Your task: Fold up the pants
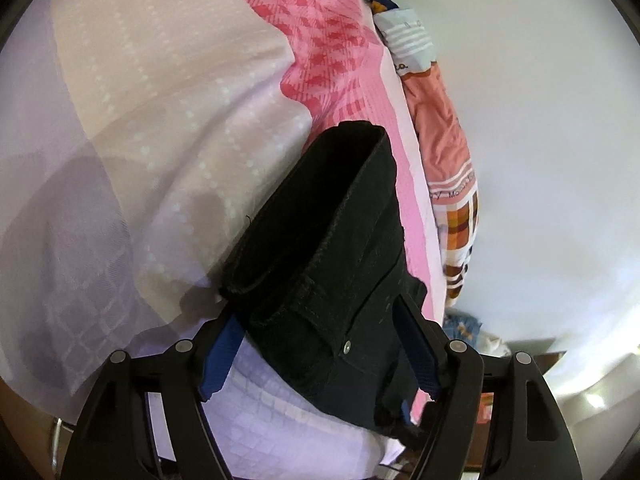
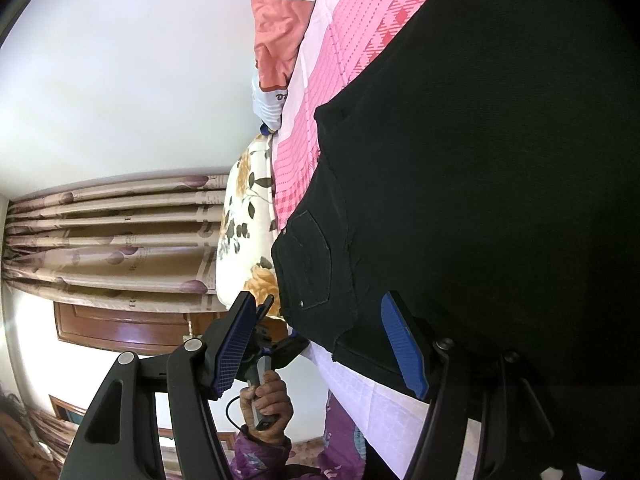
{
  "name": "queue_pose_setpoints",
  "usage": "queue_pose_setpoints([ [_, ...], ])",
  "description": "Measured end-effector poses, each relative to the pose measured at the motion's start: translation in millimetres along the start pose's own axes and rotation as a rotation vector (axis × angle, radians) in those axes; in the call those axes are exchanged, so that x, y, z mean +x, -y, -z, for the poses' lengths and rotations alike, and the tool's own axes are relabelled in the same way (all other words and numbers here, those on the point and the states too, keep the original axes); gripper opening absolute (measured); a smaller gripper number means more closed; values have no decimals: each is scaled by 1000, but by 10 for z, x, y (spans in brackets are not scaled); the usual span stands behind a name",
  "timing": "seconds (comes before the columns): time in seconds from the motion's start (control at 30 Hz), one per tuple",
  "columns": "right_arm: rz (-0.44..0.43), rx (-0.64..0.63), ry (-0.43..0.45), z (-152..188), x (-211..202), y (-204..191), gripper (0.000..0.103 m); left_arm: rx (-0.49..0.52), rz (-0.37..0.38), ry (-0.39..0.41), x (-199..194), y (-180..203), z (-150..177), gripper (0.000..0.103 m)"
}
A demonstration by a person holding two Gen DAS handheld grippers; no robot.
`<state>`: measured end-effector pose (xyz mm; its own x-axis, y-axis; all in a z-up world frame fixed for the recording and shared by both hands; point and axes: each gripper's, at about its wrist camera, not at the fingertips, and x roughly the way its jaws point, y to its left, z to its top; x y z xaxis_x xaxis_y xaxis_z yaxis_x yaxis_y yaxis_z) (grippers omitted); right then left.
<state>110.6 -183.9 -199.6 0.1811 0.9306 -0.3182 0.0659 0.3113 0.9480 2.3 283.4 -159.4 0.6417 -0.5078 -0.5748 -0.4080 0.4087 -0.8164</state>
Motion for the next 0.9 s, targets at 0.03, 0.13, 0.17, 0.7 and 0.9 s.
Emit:
queue_pose_setpoints([
  [0.03, 0, 1, 0, -4, 1, 5, 62, 30, -21, -3, 12, 35, 9, 72],
  [0.13, -4, 5, 1, 1, -7, 15, 63, 107, -86, 13, 50, 154, 68, 72],
  [0.17, -6, 6, 2, 2, -6, 16, 63, 137, -102, 25, 66, 194, 90, 72],
  [0.7, -5, 12, 4, 3, 26, 18, 63, 136, -67, 73, 101, 61, 48, 40],
  [0.9, -6, 15, 4, 3, 27, 26, 63, 247, -100, 75, 37, 332, 107, 32],
])
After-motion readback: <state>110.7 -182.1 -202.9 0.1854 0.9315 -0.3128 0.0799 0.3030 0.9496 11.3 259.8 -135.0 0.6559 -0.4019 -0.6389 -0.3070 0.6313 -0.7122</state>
